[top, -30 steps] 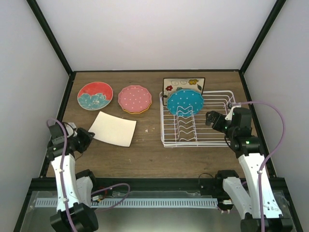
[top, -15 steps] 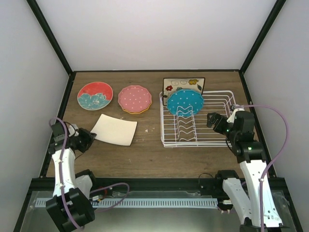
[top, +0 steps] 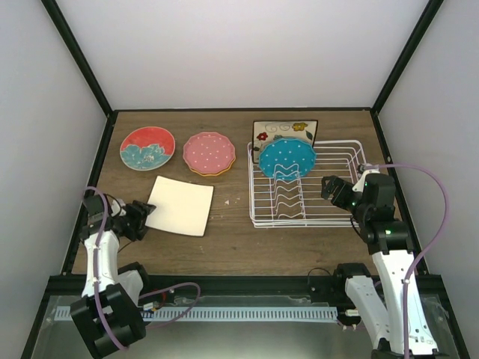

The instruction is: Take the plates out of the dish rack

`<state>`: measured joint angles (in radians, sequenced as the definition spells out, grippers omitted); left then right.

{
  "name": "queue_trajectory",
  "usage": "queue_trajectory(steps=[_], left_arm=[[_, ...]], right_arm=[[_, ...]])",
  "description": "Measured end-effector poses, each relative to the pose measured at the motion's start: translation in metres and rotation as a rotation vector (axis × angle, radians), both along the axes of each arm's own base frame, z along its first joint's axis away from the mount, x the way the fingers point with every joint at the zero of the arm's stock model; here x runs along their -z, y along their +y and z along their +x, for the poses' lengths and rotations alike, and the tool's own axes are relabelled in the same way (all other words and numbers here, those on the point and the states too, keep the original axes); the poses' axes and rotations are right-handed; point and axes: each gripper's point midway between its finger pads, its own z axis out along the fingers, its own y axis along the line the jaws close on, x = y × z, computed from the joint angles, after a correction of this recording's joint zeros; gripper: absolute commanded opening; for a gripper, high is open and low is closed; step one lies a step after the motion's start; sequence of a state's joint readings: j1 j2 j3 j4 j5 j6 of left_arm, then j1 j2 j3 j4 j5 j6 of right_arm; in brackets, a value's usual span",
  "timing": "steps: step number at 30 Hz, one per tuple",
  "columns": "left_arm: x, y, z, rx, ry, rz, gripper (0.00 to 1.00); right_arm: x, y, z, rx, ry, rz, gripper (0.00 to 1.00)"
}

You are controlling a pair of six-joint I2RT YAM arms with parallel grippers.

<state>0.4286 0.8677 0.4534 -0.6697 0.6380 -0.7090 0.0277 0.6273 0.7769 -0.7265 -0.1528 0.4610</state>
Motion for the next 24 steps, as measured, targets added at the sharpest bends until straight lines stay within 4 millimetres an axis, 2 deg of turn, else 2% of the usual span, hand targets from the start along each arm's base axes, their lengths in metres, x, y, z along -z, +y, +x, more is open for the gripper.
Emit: queue_trajectory(steps=[3,9,15,20,24], left_arm=[[0.005,0.0,-0.001,-0.003,0.016,-0.008,0.82],[0.018,0.0,-0.005,-0.018,0.076,-0.031,0.83],[0.037,0.003,-0.013,-0.041,0.169,-0.04,0.98],[0.046,0.012,-0.016,-0.068,0.231,-0.005,1.0],[0.047,0.029,-0.015,-0.106,0.28,0.05,1.0]], right_arm=[[0.0,0.0,0.0,0.0,0.0,0.0,1.0],[0.0,0.0,0.0,0.001,0.002,0.0,1.0],[-0.002,-0.001,-0.003,0.01,-0.008,0.0,1.0],[-0.005,-0.003,-0.005,0.018,-0.02,0.0,1.0],[-0.003,-0.004,-0.006,0.026,-0.013,-0.003,1.0]])
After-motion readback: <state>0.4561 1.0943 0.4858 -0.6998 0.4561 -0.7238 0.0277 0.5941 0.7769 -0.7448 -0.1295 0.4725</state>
